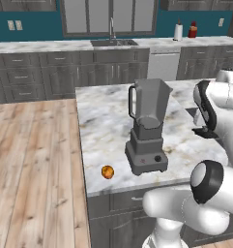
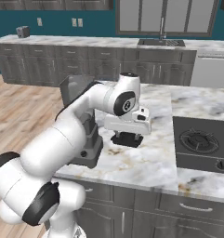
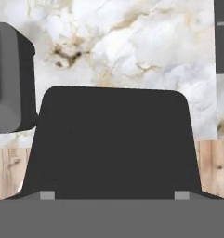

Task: Open the blender lid, put the peach in the blender, close the lid, and start the blender.

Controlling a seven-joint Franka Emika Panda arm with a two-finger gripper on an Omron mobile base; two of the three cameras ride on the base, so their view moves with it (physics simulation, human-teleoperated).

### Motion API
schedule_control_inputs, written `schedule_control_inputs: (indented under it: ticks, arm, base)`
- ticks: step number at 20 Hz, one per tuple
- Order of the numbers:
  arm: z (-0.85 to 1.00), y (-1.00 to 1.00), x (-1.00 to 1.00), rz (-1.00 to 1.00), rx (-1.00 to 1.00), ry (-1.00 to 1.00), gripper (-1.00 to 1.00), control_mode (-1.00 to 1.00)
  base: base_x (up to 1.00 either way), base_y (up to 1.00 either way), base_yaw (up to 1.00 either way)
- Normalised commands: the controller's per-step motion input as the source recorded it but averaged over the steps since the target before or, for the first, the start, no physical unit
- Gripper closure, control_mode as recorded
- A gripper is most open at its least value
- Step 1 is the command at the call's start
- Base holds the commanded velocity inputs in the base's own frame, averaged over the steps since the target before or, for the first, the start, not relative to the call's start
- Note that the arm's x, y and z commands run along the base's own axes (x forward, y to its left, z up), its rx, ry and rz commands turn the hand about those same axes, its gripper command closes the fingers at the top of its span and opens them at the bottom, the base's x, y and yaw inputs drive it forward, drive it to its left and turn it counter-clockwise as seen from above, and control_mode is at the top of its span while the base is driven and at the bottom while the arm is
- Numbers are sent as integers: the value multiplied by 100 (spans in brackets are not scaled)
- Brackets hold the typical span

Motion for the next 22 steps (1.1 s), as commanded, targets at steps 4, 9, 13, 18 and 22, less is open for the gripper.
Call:
schedule_control_inputs:
  ticks: [4,9,13,18,22]
  arm:
    - [-87,-25,5,2,4,0,100,-100]
    - [-86,-17,30,1,0,0,100,-100]
    - [-80,-29,47,3,0,0,100,-100]
    - [-43,-35,21,6,2,-4,100,-100]
    - [-9,-3,16,6,0,-8,100,-100]
  base:
    - [0,0,0]
    - [0,0,0]
    - [0,0,0]
    - [0,0,0]
    - [0,0,0]
